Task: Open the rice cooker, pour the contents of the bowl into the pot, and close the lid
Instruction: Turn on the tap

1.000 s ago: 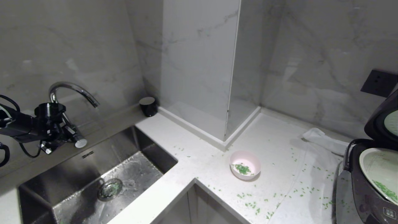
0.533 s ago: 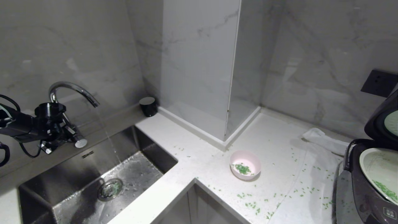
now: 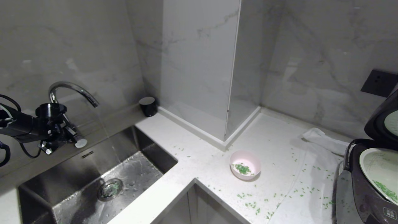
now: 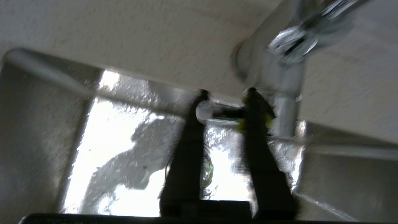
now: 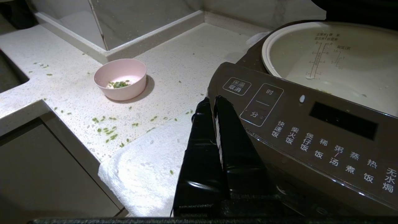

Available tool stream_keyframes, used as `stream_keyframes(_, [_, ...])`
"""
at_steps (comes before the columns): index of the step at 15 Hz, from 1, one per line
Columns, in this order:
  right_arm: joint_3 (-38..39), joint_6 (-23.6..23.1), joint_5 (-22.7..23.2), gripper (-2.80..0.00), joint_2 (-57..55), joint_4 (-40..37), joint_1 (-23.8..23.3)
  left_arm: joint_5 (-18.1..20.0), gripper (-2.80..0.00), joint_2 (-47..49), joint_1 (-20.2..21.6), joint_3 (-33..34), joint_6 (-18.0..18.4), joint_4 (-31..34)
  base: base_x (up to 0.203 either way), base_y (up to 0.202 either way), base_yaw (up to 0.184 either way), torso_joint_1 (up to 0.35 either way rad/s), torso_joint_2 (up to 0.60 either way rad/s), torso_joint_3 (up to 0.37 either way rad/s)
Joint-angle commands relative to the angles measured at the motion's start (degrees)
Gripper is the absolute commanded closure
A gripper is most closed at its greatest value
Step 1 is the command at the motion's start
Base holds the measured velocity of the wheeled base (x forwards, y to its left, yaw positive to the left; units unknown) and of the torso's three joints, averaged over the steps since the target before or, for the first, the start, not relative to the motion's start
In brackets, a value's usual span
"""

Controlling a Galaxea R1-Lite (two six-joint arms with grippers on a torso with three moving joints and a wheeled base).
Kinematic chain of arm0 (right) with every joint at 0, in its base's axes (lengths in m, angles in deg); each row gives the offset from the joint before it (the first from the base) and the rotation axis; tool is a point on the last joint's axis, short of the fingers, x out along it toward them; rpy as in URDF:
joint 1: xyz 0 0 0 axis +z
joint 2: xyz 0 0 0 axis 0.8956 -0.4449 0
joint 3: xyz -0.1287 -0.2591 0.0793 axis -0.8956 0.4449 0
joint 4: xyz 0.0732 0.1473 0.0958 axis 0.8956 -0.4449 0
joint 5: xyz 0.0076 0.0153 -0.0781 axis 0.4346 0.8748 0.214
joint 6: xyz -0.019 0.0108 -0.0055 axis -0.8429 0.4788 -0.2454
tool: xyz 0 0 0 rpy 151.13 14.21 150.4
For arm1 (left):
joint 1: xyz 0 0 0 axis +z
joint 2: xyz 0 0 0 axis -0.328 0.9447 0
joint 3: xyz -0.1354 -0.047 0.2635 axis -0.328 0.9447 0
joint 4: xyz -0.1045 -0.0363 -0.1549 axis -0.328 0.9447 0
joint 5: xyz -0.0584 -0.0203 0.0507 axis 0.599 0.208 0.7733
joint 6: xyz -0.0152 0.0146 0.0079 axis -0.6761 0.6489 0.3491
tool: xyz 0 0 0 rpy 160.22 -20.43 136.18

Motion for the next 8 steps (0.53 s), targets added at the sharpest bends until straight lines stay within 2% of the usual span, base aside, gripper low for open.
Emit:
stream_keyframes(1, [-0.01,0.0,0.01,0.0,0.02,-0.05,0.0,-0.1,-2.8,-0.19,0.09,0.01,-0.48,-0.3,0.0,0.0,0.0,0.0,0.0,0.0])
stream_keyframes(8, [-0.01,0.0,0.01,0.0,0.02,-0.09,0.0,-0.02,-2.8,-1.09,0.0,0.09,-0.71,-0.3,0.0,0.0,0.0,0.0,0.0,0.0])
